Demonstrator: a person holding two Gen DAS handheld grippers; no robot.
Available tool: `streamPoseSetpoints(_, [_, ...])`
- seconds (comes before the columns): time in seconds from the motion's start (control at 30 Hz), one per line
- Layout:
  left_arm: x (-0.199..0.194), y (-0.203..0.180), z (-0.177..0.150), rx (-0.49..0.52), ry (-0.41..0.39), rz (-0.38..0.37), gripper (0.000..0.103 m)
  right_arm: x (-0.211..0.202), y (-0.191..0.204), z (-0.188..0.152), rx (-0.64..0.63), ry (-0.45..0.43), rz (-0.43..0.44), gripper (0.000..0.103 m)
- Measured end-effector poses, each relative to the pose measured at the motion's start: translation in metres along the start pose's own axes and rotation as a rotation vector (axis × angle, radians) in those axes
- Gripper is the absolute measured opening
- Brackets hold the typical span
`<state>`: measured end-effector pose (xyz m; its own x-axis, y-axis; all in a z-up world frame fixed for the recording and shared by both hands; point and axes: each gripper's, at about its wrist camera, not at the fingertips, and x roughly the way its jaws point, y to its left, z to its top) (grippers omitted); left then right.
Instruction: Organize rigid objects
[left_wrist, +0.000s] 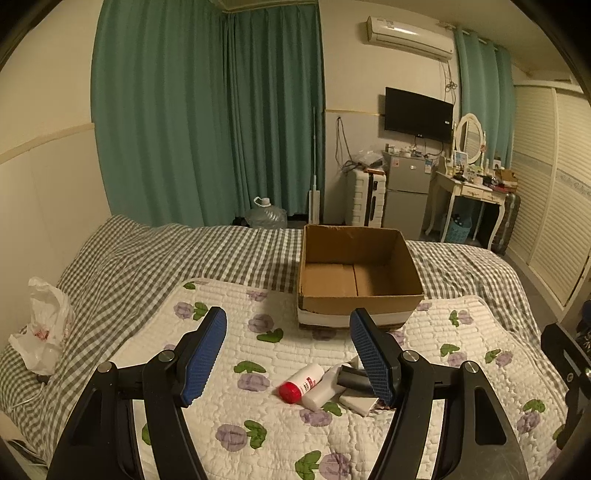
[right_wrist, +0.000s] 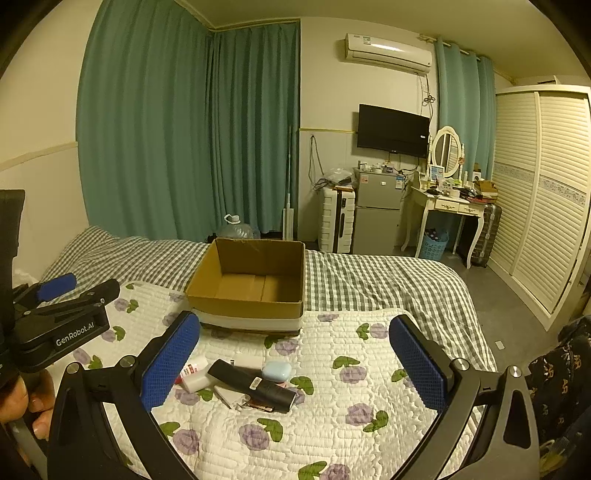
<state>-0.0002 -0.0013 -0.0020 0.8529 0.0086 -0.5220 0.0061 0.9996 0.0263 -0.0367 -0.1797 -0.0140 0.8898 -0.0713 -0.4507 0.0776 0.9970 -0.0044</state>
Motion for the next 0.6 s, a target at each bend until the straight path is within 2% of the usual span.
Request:
streamPoseSetpoints(0.2, [-0.001, 0.009, 0.001, -0.033, 0.010, -0.037, 0.072, -0.001, 0.003, 0.003, -0.010, -0.005, -0.001, 0.103])
streamPoseSetpoints(0.6, [-0.001, 0.010, -0.001, -0.005, -0.008, -0.002, 0.072, 0.002, 0.009, 0.004, -0.023, -0.003, 0.012, 0.103])
